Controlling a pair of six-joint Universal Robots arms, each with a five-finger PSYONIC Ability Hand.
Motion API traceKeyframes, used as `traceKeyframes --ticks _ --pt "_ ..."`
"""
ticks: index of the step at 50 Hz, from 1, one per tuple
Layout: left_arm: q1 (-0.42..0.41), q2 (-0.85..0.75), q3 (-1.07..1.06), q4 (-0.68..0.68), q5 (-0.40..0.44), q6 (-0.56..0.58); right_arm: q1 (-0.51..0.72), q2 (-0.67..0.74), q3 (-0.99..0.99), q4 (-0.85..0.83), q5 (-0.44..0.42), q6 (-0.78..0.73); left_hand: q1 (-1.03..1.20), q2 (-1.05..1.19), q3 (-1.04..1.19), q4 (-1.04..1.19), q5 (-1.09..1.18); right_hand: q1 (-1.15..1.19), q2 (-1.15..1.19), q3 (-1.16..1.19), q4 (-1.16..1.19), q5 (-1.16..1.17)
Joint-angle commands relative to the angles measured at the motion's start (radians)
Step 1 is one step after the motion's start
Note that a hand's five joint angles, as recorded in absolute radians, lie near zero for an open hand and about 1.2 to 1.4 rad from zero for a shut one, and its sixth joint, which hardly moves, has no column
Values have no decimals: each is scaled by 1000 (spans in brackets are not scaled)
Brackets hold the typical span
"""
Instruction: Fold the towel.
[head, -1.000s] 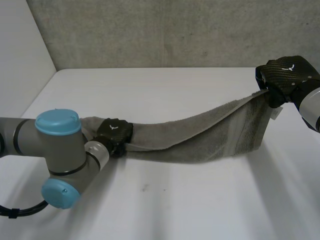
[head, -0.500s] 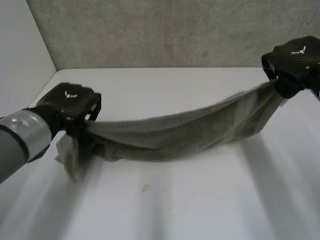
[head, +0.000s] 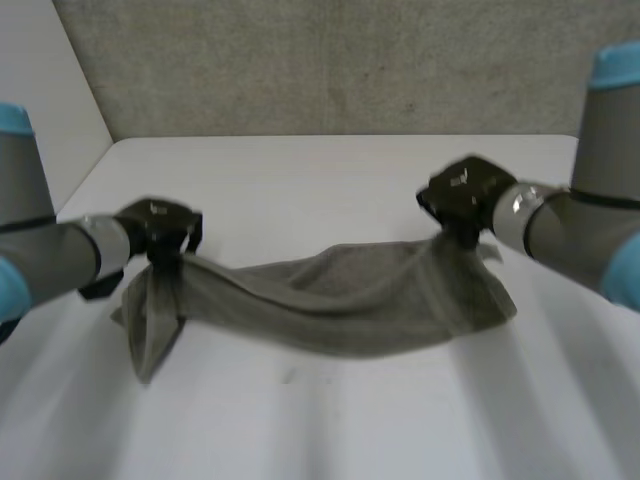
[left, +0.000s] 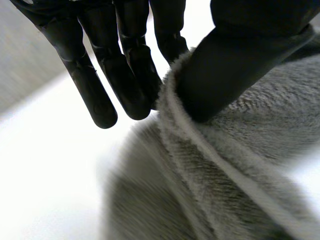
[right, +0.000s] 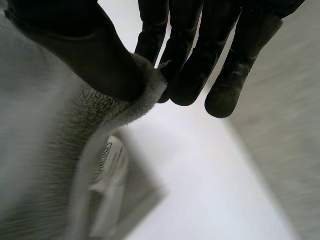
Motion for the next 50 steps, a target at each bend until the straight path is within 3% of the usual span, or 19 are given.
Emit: traceKeyframes --ticks 1,8,15,20,26,28,36,42,44,50 --pt "-16 -28 379 231 -4 -49 15 125 -524 -223 139 112 209 179 181 178 196 66 63 61 56 56" --pt "-20 58 418 423 -4 -190 15 75 -626 -330 175 174 209 179 181 178 196 66 63 61 56 56" --pt "-13 102 271 380 7 -235 15 9 -476 -242 145 179 209 179 181 178 196 66 63 61 56 56" --pt "-11 164 93 319 8 -231 9 -37 -300 -178 73 168 209 179 181 178 196 66 63 61 56 56" --pt "-3 250 -187 250 8 -135 1 -68 -47 -96 4 153 209 179 181 178 196 66 63 61 56 56" --pt "-3 274 -324 224 8 -29 1 -88 98 -75 -5 114 209 179 181 178 196 66 63 61 56 56" --pt "-19 274 -558 216 10 162 -20 -151 392 -147 -34 37 209 179 181 178 196 66 63 61 56 56" --pt "-16 260 -582 253 8 167 -93 -198 493 -228 -65 47 209 179 181 178 196 66 63 61 56 56" --pt "-16 253 -588 315 7 158 -113 -220 541 -274 -81 51 -27 -57 -55 -58 -40 66 63 61 56 56" --pt "-16 251 -610 426 4 132 -137 -226 592 -340 -86 83 -299 -329 -327 -329 -311 66 63 61 56 56"
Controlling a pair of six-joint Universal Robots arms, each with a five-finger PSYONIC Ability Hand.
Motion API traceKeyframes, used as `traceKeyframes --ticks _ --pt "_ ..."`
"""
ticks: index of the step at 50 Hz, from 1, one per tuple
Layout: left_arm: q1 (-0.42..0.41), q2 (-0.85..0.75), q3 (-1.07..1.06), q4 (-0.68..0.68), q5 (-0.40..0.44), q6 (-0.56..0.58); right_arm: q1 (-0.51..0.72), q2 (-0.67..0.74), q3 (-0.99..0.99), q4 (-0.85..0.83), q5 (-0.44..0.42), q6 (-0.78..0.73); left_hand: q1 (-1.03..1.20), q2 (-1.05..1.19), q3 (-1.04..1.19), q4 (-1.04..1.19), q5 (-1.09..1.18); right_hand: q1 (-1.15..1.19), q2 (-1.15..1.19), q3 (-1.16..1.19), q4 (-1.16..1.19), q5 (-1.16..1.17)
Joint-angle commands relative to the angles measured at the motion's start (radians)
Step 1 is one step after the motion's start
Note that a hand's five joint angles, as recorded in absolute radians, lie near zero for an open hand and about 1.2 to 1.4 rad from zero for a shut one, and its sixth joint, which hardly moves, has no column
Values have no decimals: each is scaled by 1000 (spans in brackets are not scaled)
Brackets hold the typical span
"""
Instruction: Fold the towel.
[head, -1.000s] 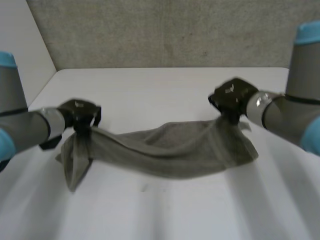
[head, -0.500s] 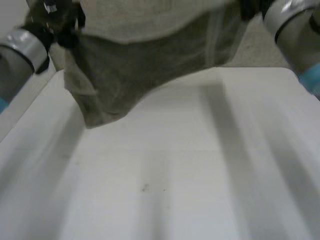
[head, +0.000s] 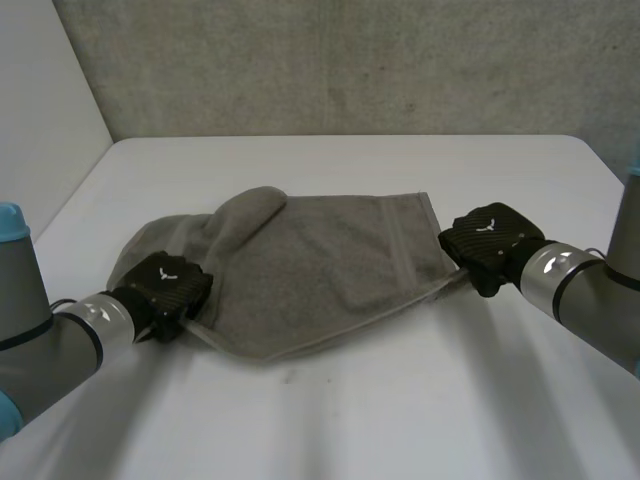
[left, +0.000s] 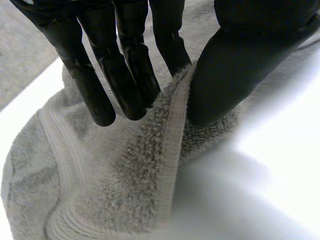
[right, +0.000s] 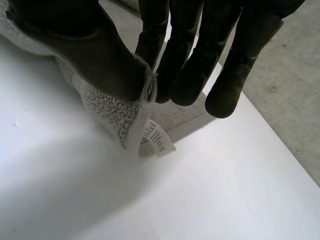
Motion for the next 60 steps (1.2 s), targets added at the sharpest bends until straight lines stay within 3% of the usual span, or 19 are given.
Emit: traceKeyframes --ticks 1,12,30,36,45,51,56,60 --pt "6 -8 -22 150 -4 -41 -48 -20 75 -108 -13 63 -136 -134 -134 -144 -145 65 63 61 56 56" --pt "5 -91 -50 186 -12 -41 -103 -21 92 -174 -15 193 -339 -337 -337 -346 -348 65 63 61 56 56" --pt "62 -14 -93 197 -18 -44 -169 -21 107 -234 -1 227 -333 -331 -331 -341 -342 65 63 61 56 56" --pt "68 -10 -106 279 -50 -50 -168 -21 115 -234 -2 227 -315 -313 -314 -323 -324 65 63 61 56 56" --pt "75 -57 -96 393 -176 -38 -171 -29 118 -240 -2 227 -248 -246 -246 -255 -257 65 63 61 56 56" --pt "108 -37 -102 393 -174 -45 -169 -37 119 -239 -2 225 -119 -117 -118 -127 -128 65 63 61 56 56" --pt "92 -23 -111 390 -176 -45 -165 -37 122 -239 -4 225 57 59 59 50 48 65 63 61 56 56" --pt "77 -22 -119 384 -174 -52 -163 -37 127 -239 -8 224 60 63 62 53 51 65 63 61 56 56"
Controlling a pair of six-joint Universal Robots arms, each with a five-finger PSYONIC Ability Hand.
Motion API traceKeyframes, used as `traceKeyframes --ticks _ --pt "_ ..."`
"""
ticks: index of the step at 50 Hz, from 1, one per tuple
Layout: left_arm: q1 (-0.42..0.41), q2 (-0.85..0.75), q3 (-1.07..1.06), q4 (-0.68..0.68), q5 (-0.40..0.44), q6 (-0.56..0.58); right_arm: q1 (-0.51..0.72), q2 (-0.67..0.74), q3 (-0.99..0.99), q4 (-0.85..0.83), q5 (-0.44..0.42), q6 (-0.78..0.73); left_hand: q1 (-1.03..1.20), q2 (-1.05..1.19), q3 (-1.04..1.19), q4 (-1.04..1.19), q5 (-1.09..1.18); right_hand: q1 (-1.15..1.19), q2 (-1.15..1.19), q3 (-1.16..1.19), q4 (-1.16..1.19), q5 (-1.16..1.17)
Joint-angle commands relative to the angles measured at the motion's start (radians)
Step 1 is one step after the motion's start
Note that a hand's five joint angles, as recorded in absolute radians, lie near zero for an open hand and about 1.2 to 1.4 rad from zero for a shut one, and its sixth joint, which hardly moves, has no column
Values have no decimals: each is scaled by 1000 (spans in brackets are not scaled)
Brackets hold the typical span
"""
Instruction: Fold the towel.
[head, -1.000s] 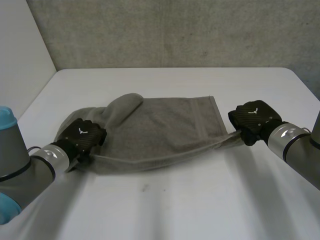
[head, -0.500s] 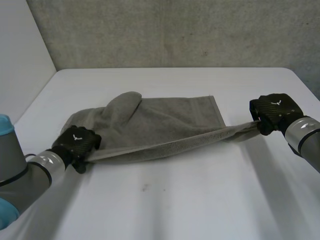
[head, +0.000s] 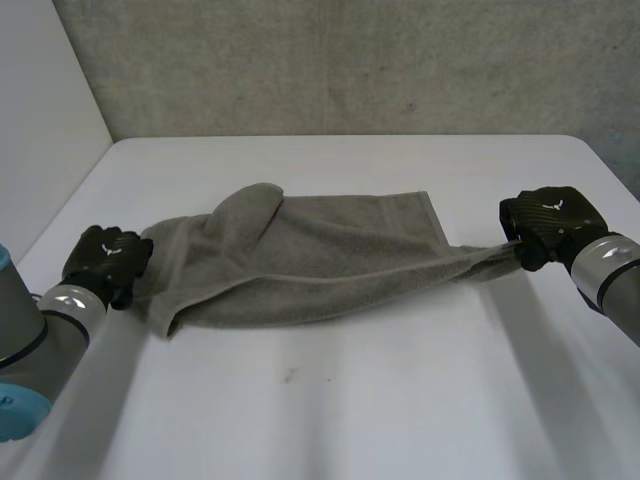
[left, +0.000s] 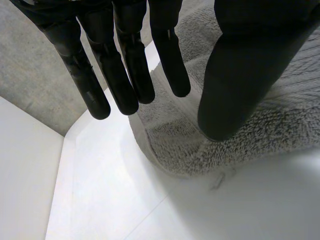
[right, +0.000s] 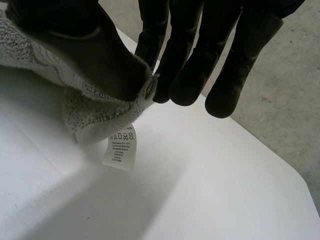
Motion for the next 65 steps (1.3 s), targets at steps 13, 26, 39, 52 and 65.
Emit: traceKeyframes --ticks 13,26,39,52,65 --pt "-101 67 -53 -98 61 -110 7 0 6 0 -12 -8 -648 -648 -648 -649 -643 65 63 61 56 56" --pt "-124 -20 -27 -9 66 -185 7 2 11 0 -12 -9 -590 -589 -589 -590 -585 65 63 61 56 56" --pt "-119 -109 56 58 -55 -182 7 2 12 -1 -12 -11 -332 -331 -331 -332 -327 65 63 61 56 56" --pt "-69 -30 30 43 -144 -138 3 2 11 -1 -9 -15 75 76 76 75 80 65 63 61 56 56" --pt "-65 131 -39 -55 -23 81 6 -21 -1 40 -12 -21 532 532 532 531 537 65 63 61 56 56"
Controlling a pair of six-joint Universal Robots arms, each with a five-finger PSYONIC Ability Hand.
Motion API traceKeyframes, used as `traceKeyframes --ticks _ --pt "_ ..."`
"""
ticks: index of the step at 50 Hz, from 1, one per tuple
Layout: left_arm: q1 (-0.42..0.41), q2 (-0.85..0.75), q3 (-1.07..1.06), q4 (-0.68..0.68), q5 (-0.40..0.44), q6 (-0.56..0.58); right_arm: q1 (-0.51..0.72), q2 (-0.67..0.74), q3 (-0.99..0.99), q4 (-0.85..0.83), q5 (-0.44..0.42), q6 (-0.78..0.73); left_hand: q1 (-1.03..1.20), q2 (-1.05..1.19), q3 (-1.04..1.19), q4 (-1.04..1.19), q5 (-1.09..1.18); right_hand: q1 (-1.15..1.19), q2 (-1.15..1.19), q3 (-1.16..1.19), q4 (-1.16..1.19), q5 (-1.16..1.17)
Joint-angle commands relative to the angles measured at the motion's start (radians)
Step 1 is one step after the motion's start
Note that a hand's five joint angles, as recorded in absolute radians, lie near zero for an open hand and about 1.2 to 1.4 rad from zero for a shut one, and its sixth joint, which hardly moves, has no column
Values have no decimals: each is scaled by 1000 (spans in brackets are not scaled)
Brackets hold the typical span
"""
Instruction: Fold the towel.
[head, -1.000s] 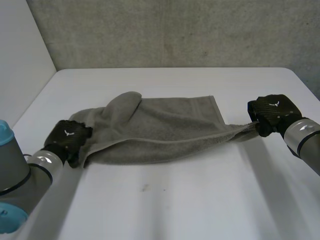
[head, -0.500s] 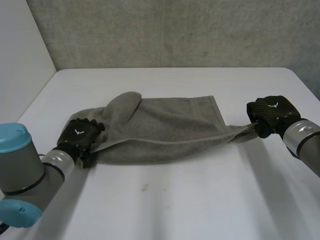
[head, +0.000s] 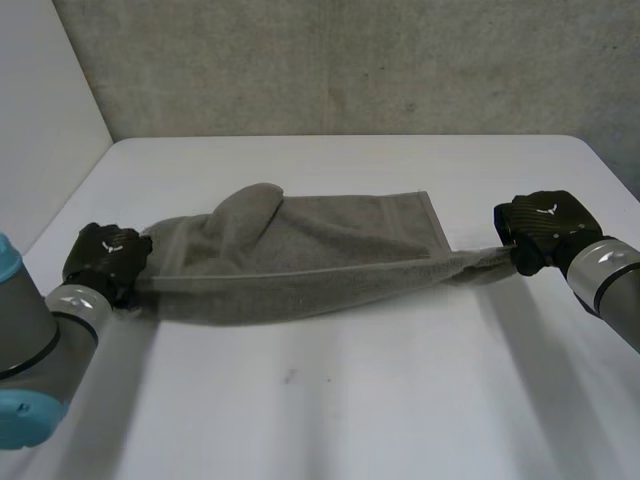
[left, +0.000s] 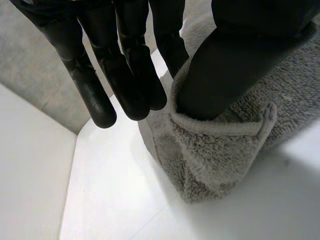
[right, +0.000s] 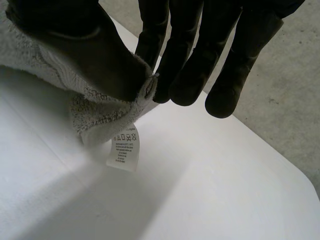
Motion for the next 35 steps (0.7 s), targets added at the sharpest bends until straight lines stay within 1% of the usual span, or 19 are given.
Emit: traceKeyframes --ticks 1,5,7,8,9,12,13,15,16,18,21,23,24,26,30,31,32,34,35 --pt "7 137 -32 -89 100 90 -2 -50 -12 71 -5 -17 232 201 202 201 216 65 63 61 56 56" --pt "36 224 -41 -183 137 96 -9 -118 -3 172 -25 -67 232 201 202 201 216 65 63 61 56 56" --pt "85 328 -51 -291 186 101 -15 -169 25 279 -84 -156 232 201 202 201 216 65 63 61 56 56" --pt "85 329 -51 -292 186 101 -15 -170 25 280 -84 -156 232 201 202 201 216 65 63 61 56 56" --pt "112 388 -57 -350 217 106 -29 -199 49 333 -116 -210 232 201 202 201 216 65 63 61 56 56" --pt "151 489 -70 -477 296 129 -99 -286 92 439 -150 -305 232 201 202 201 216 65 63 61 56 56" --pt "151 490 -71 -477 297 129 -100 -286 92 439 -150 -305 232 201 202 201 216 65 63 61 56 56" --pt "188 572 -86 -597 381 155 -178 -382 115 519 -185 -366 232 201 202 201 216 65 63 61 56 56" --pt "188 573 -86 -597 381 155 -178 -383 115 519 -186 -367 232 201 202 201 216 65 63 61 56 56" --pt "237 615 -110 -672 442 168 -245 -444 120 549 -250 -380 232 201 202 201 216 65 63 61 56 56" --pt "252 619 -121 -682 462 169 -273 -463 120 554 -285 -380 232 201 202 201 216 65 63 61 56 56" --pt "275 611 -132 -660 492 169 -302 -470 115 551 -345 -379 232 201 202 201 216 65 63 61 56 56" --pt "275 611 -132 -660 492 169 -302 -470 115 551 -345 -379 232 201 202 201 216 65 63 61 56 56" --pt "285 588 -123 -608 493 169 -311 -461 105 551 -373 -376 232 201 202 201 216 65 63 61 56 56" --pt "278 506 -101 -529 489 165 -304 -423 83 543 -370 -371 232 201 202 201 216 65 63 61 56 56" --pt "266 463 -80 -490 486 156 -299 -368 60 542 -364 -364 232 201 202 201 216 65 63 61 56 56" --pt "266 462 -80 -490 485 156 -299 -368 60 542 -364 -364 232 201 202 201 216 65 63 61 56 56" --pt "242 366 -39 -432 482 152 -272 -229 -19 540 -325 -339 232 201 202 201 216 65 63 61 56 56" --pt "242 366 -38 -431 482 152 -271 -228 -20 540 -325 -339 232 201 202 201 216 65 63 61 56 56"
